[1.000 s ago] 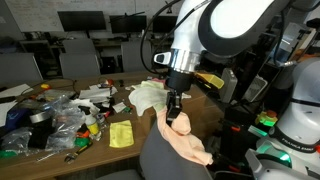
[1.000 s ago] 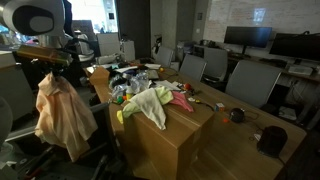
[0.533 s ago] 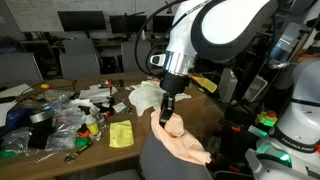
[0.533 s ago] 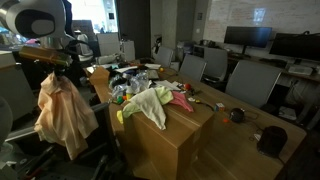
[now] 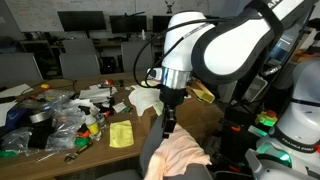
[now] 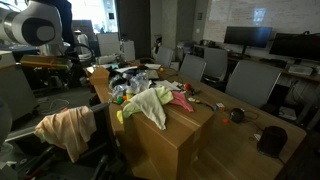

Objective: Pick up the cloths from the box and put them on the chair.

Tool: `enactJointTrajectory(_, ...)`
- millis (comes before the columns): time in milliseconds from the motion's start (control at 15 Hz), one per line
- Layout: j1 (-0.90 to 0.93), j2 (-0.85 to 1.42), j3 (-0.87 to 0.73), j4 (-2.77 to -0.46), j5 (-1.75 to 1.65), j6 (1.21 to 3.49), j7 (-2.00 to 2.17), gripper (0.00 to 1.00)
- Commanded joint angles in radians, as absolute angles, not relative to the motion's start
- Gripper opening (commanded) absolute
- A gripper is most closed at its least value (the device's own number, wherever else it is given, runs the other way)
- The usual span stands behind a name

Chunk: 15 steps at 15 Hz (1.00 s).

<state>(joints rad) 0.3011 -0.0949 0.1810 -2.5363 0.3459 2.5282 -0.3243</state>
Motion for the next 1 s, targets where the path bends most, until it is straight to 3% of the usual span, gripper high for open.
enactJointTrajectory(0, 0.275, -0.07, 0.199, -2.518, 0.226, 2.54, -0.235, 0.87)
enactJointTrajectory(133, 0.257, -0.067, 0.191, -2.523, 0.151, 2.543, -0.193, 1.0)
enactJointTrajectory(600, 0.075, -0.062, 0.099, -2.513, -0.273, 2.582, 0.058, 1.0)
enactJointTrajectory(933, -0.032, -0.05, 0.007, -2.476, -0.341, 2.585, 0.089, 1.0)
